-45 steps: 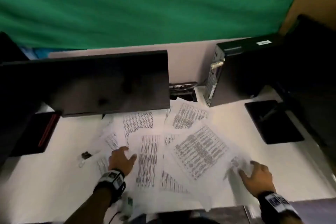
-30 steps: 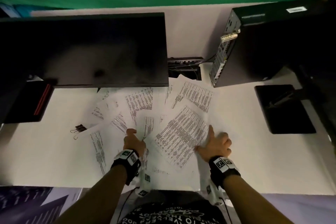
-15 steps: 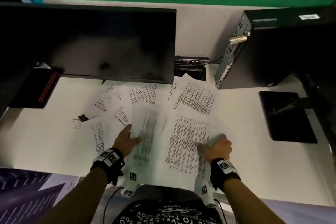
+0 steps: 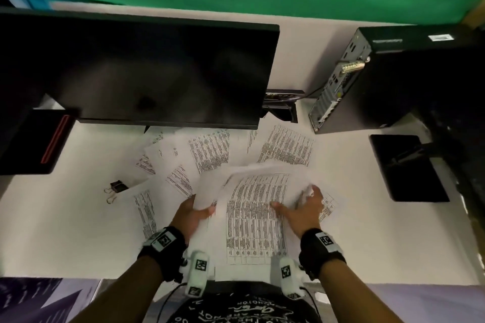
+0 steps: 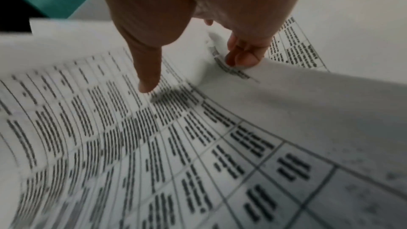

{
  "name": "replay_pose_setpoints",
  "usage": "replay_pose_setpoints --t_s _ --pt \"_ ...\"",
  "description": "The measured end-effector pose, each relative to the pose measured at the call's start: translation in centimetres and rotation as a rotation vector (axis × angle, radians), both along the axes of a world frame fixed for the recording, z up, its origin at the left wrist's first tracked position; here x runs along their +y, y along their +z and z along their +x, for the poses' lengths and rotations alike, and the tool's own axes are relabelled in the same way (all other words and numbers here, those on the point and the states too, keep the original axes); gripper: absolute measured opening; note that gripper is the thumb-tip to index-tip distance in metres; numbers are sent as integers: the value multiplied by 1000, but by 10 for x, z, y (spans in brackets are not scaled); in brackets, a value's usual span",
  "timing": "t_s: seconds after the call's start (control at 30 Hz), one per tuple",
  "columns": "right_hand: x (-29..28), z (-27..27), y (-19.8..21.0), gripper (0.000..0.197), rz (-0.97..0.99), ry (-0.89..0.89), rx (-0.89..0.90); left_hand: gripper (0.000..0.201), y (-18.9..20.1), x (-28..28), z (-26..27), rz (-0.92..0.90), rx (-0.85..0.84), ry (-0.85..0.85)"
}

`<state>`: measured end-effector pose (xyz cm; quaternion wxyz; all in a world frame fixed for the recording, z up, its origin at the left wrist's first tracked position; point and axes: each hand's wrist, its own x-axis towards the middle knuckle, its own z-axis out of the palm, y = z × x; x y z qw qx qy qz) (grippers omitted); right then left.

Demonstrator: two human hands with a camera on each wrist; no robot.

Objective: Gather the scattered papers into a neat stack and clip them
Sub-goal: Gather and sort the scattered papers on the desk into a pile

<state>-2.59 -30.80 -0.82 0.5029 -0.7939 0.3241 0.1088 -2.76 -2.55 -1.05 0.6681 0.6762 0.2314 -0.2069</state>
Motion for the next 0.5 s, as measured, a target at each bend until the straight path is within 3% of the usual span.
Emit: replay_pose_setpoints --t_s 0.1,0.17,0.27,0.33,0.37,0.4,0.5 --pt "-3 -3 4 150 -101 -27 76 25 0 14 1 -21 15 49" --pt "-2 -6 8 135 71 -75 62 24 -1 20 2 -54 29 73" --pt "1 -6 16 74 179 28 47 21 0 26 3 -100 36 83" --pt "3 -4 26 26 241 42 -11 23 3 30 4 -34 -6 68" --pt "2 -4 30 13 279 22 -35 23 5 33 5 14 -36 63" --pt "-3 -4 30 7 313 -5 -43 23 7 37 7 61 -70 52" --pt "-23 -4 20 20 357 -38 -47 29 22 49 11 339 -197 -97"
